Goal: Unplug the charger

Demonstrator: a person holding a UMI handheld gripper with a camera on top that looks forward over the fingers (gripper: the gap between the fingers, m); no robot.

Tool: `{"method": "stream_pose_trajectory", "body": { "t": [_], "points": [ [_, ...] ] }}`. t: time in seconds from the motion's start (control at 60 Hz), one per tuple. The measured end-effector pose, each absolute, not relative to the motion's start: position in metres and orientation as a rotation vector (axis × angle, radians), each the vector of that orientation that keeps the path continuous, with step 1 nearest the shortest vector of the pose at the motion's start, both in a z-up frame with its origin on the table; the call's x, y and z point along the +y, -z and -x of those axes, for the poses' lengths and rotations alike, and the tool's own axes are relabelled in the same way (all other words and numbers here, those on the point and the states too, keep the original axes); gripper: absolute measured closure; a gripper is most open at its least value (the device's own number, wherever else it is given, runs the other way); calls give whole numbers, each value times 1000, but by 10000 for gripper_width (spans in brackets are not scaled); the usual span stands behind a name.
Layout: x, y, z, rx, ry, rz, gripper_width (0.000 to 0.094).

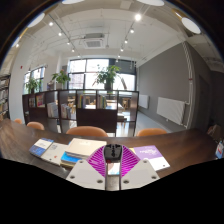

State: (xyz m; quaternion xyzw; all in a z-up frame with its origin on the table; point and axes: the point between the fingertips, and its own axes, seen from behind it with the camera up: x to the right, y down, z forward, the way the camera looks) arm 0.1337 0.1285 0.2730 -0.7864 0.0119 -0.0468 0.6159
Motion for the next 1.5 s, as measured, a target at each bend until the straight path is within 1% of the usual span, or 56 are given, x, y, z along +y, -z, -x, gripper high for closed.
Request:
{"method": "stream_pose_trajectory", "body": {
  "t": [0.067, 0.1, 0.117, 0.133, 0.15, 0.217, 0.233, 0.367, 0.5, 0.533, 0.633, 0.667, 0.717, 0.8, 0.9, 0.933, 1.083, 1.217, 1.35, 1.5],
  "points": [
    [123, -214, -173, 73, 135, 1896, 782],
    [114, -191, -195, 73, 149, 1948, 778],
    [109, -163, -190, 76, 154, 1966, 779],
    [114, -166, -210, 73, 152, 1991, 777],
    [113, -157, -217, 70, 151, 2011, 763],
    [111, -124, -234, 65, 124, 2068, 757],
    [109, -111, -232, 68, 119, 2080, 756],
    [109, -64, -247, 66, 82, 2156, 741],
    [109, -27, -248, 45, 63, 2224, 720],
    [103, -25, -249, 39, 65, 2247, 710],
    [101, -3, -247, 23, 68, 2296, 666],
    [98, -2, -245, 19, 61, 2304, 644],
    [98, -5, -242, 14, 55, 2304, 568],
    [95, -26, -243, 12, 86, 2280, 356],
    [83, -78, -242, 39, 134, 2205, 216],
    [76, -100, -239, 48, 138, 2173, 193],
    [23, -196, -214, 80, 146, 2040, 157],
    [-44, -242, -177, 68, 142, 1992, 149],
    [-100, -255, -140, 55, 114, 1993, 148],
    [-155, -248, -101, 35, 89, 2019, 146]
  ]
}}
